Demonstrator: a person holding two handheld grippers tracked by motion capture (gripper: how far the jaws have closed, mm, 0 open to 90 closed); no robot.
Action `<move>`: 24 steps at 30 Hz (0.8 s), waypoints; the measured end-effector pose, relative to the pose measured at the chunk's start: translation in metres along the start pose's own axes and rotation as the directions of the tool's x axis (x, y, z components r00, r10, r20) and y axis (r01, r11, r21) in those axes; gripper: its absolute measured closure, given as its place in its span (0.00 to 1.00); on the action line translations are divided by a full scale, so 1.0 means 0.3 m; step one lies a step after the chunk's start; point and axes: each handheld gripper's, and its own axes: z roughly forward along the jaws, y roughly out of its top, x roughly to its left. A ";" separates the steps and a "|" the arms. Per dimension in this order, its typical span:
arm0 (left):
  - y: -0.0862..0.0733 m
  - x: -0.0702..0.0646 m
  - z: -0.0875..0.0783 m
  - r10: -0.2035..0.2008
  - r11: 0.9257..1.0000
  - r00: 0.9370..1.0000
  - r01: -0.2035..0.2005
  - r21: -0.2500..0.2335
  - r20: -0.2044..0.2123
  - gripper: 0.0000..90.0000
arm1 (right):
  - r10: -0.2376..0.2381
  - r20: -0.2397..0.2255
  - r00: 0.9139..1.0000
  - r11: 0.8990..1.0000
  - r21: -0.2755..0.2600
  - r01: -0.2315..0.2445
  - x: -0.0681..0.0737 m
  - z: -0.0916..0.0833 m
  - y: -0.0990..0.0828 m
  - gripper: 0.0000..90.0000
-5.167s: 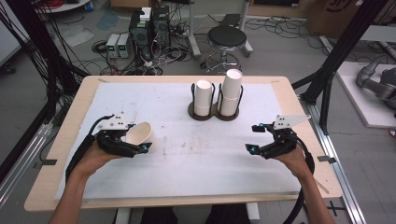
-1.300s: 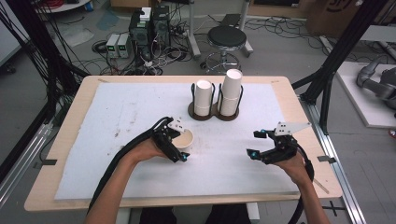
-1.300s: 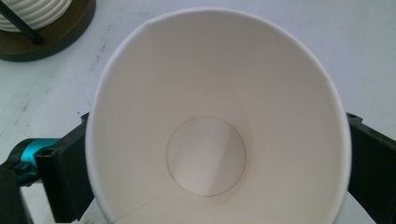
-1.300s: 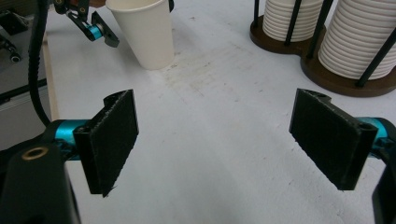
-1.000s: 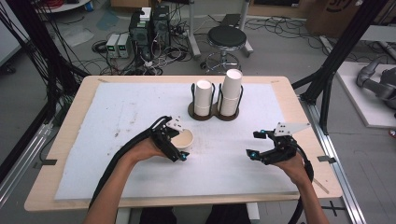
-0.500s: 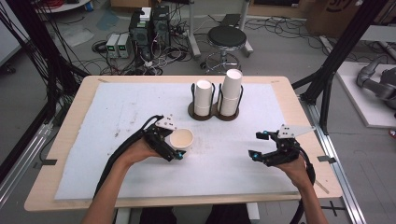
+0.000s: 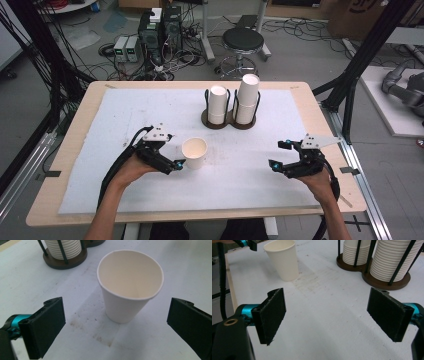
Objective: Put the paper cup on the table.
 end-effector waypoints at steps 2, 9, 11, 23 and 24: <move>-0.023 -0.001 -0.025 -0.016 1.000 1.000 0.016 -0.014 -0.022 0.02 | 0.001 0.007 1.000 1.000 -0.004 -0.001 0.001 -0.001 -0.001 0.18; -0.097 -0.009 -0.099 -0.078 0.995 0.993 0.072 -0.065 -0.090 0.02 | 0.002 0.017 1.000 1.000 -0.010 -0.002 0.010 0.003 0.001 0.18; -0.111 -0.013 -0.109 -0.087 0.994 0.991 0.079 -0.074 -0.104 0.02 | 0.001 0.015 1.000 1.000 -0.009 -0.001 0.013 0.004 0.001 0.18; -0.167 -0.028 -0.141 -0.120 0.989 0.983 0.106 -0.105 -0.137 0.02 | 0.011 0.013 1.000 1.000 -0.004 -0.011 0.014 0.012 -0.017 0.18; -0.173 -0.028 -0.142 -0.122 0.989 0.982 0.108 -0.105 -0.142 0.02 | 0.012 0.013 1.000 1.000 -0.001 -0.012 0.012 0.014 -0.020 0.18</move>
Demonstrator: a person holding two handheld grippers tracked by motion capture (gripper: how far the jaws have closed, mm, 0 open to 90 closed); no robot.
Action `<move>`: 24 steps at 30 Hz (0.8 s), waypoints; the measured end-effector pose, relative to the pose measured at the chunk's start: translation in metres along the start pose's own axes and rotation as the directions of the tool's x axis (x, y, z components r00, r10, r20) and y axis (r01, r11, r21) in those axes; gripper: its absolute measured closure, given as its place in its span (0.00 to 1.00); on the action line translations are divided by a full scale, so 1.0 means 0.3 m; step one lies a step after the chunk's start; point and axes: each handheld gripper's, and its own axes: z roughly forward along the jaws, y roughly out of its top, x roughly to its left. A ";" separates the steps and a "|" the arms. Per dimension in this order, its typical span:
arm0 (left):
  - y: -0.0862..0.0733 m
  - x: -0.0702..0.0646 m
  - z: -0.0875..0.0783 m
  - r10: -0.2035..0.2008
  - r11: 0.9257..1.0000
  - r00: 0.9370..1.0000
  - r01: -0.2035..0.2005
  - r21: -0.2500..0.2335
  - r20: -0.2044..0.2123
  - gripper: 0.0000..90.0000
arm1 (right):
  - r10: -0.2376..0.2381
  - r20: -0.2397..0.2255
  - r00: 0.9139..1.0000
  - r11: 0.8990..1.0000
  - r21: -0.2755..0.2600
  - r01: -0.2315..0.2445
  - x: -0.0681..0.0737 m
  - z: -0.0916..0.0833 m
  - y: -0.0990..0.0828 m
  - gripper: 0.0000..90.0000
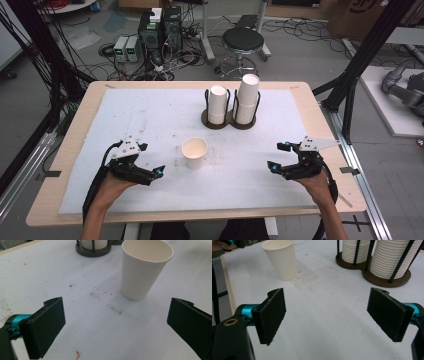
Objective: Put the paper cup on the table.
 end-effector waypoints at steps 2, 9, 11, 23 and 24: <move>-0.011 0.001 -0.002 -0.007 1.000 1.000 0.007 0.001 -0.003 0.02 | 0.005 -0.004 1.000 1.000 0.001 -0.005 -0.003 0.004 -0.004 0.18; -0.051 0.002 -0.012 -0.033 0.999 0.999 0.033 -0.011 -0.021 0.02 | 0.006 -0.003 1.000 1.000 0.005 -0.006 -0.004 0.005 -0.011 0.18; -0.055 0.004 -0.017 -0.031 0.999 0.999 0.030 -0.010 -0.026 0.02 | 0.004 -0.001 1.000 1.000 -0.002 -0.004 -0.003 0.003 -0.009 0.18; -0.073 0.015 -0.019 -0.051 0.998 0.998 0.050 -0.031 -0.035 0.02 | 0.005 0.011 1.000 1.000 0.001 -0.005 0.000 -0.003 -0.008 0.18; -0.073 0.014 -0.018 -0.052 0.998 0.998 0.051 -0.032 -0.038 0.02 | 0.005 0.015 1.000 1.000 0.000 -0.005 0.001 -0.004 -0.008 0.18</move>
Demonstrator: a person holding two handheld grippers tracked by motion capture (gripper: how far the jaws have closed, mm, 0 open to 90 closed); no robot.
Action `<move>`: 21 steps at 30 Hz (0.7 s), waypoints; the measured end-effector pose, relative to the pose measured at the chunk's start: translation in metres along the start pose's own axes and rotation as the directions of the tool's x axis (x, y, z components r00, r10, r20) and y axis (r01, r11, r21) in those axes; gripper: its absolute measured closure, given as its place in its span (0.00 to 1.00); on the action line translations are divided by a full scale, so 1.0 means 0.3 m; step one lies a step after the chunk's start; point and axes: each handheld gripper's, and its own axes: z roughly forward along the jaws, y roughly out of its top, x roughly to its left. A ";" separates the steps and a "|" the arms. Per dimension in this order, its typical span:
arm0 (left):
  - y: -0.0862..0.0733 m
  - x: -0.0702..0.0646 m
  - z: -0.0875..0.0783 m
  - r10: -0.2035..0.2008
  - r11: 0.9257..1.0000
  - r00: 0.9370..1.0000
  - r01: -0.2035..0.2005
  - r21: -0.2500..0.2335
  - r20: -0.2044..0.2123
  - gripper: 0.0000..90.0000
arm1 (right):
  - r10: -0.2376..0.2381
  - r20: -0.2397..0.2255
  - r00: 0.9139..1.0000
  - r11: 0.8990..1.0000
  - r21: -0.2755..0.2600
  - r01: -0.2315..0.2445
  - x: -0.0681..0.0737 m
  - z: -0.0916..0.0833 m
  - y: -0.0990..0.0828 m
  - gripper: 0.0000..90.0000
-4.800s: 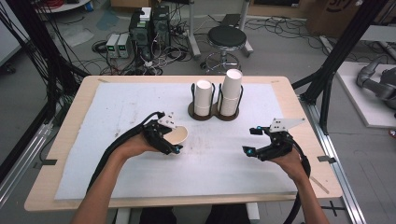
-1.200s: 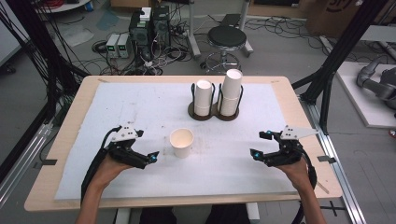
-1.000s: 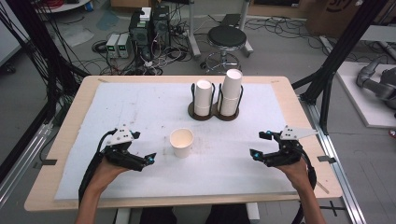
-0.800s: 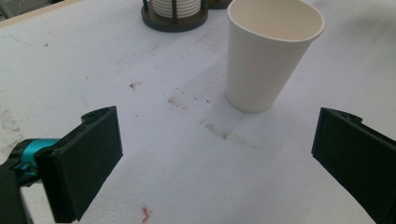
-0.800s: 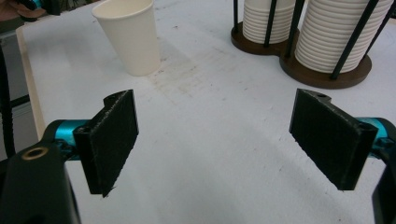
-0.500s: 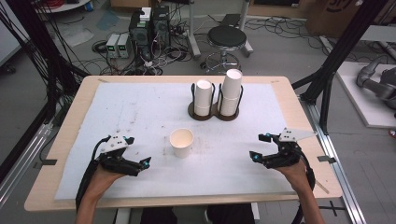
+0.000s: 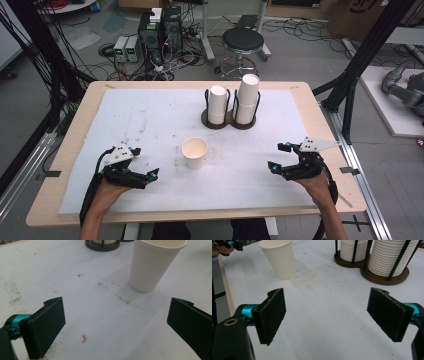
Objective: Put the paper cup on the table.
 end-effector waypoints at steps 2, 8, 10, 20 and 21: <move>-0.001 0.000 0.003 -0.001 1.000 1.000 0.001 0.004 0.006 0.02 | 0.003 0.002 1.000 1.000 -0.001 -0.003 0.001 0.000 0.000 0.18; -0.005 0.000 0.002 -0.003 1.000 1.000 0.003 -0.003 0.007 0.02 | 0.001 0.002 1.000 1.000 0.001 -0.001 0.004 0.001 -0.001 0.18; -0.006 0.001 -0.002 -0.008 1.000 1.000 0.008 -0.008 0.006 0.02 | 0.000 -0.001 1.000 1.000 0.004 0.000 0.007 0.003 -0.001 0.18; -0.011 0.007 -0.009 -0.011 1.000 1.000 0.012 -0.018 0.006 0.02 | -0.003 -0.006 1.000 1.000 0.012 0.003 0.015 0.010 -0.002 0.18; -0.012 0.007 -0.009 -0.012 1.000 1.000 0.012 -0.018 0.005 0.02 | -0.001 -0.006 1.000 1.000 0.012 0.001 0.016 0.011 -0.003 0.18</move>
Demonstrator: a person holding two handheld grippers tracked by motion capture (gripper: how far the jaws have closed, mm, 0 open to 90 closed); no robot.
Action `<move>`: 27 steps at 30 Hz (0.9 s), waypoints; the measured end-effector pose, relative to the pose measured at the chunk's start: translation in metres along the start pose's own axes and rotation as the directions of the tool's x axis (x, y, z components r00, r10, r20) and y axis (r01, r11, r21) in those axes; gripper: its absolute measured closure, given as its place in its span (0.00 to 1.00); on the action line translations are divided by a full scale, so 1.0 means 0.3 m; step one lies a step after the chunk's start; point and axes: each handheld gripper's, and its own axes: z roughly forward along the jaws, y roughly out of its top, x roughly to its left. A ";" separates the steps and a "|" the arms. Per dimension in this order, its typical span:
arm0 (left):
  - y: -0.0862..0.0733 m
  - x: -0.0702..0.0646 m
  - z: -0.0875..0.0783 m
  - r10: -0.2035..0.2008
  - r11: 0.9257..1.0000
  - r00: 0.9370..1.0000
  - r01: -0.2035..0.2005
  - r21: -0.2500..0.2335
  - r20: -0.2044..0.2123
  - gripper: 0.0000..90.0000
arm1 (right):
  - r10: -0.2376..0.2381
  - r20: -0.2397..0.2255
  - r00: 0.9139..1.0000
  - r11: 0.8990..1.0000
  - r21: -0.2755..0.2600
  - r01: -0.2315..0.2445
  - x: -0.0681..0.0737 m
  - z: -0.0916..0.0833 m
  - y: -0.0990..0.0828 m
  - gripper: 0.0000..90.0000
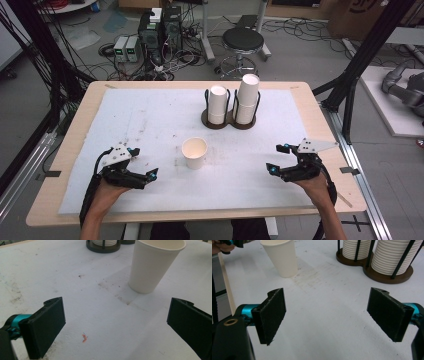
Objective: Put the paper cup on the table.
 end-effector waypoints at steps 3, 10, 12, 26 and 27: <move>-0.004 0.003 -0.003 -0.003 1.000 1.000 0.003 0.002 -0.006 0.02 | -0.004 0.001 1.000 1.000 0.006 0.004 -0.001 0.004 -0.004 0.18; -0.004 0.004 -0.008 -0.010 1.000 1.000 0.010 -0.006 -0.005 0.02 | -0.003 -0.004 1.000 1.000 0.010 0.003 -0.002 0.010 -0.008 0.18; -0.002 0.005 -0.010 -0.003 1.000 1.000 0.003 -0.003 -0.004 0.02 | -0.005 -0.002 1.000 1.000 0.012 0.005 -0.001 0.011 -0.008 0.18; -0.005 0.005 -0.015 -0.007 1.000 1.000 0.007 -0.003 -0.015 0.02 | -0.004 -0.009 1.000 1.000 0.012 0.004 0.000 0.008 -0.009 0.18; -0.006 0.005 -0.015 -0.007 1.000 1.000 0.007 -0.003 -0.011 0.02 | -0.004 -0.009 1.000 1.000 0.011 0.004 0.000 0.008 -0.008 0.18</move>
